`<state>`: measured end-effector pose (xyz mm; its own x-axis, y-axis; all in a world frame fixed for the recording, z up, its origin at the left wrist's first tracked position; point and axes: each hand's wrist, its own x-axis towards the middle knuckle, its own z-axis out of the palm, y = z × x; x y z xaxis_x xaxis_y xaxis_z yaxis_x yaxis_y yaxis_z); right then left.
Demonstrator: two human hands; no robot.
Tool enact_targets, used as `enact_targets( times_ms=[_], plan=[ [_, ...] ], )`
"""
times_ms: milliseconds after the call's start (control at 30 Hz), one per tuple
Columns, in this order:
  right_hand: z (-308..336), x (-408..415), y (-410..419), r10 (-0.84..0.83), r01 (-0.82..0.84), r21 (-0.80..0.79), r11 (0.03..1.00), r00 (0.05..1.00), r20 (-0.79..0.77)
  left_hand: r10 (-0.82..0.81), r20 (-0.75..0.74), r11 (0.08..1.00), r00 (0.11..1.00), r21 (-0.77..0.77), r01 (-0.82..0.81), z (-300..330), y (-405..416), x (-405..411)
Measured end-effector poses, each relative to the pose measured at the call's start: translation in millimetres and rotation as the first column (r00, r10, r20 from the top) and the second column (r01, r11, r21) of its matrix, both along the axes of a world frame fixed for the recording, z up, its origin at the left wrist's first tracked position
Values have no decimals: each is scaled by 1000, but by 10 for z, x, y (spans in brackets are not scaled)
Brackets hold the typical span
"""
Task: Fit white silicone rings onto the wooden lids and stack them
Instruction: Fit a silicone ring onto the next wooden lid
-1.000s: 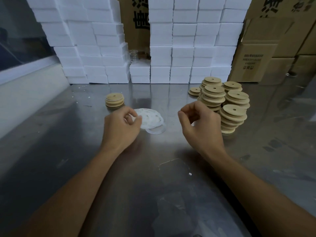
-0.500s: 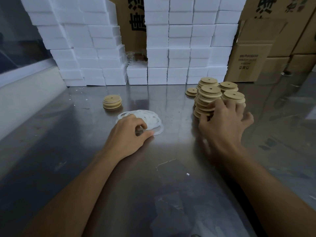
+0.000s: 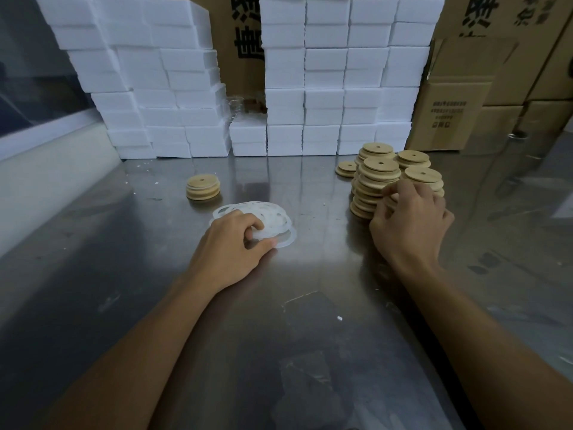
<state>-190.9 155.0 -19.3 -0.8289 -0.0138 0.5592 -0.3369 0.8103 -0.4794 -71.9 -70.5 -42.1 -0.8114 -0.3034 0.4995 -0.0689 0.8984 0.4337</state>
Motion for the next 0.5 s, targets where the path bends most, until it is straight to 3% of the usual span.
enact_targets(
  times_ms=[267,433,500],
  plan=[
    [13,27,-31,185,-215,-166,962,966,-181,9,1,1000,1000,-20,-9,-1,-13,-12],
    [32,166,-189,401,-491,-229,840,847,-348,-81,18,996,997,-30,81,51,49,16],
    [1,230,-236,497,-584,-251,772,801,-332,-111,64,993,992,-22,113,66,66,21]
  ],
)
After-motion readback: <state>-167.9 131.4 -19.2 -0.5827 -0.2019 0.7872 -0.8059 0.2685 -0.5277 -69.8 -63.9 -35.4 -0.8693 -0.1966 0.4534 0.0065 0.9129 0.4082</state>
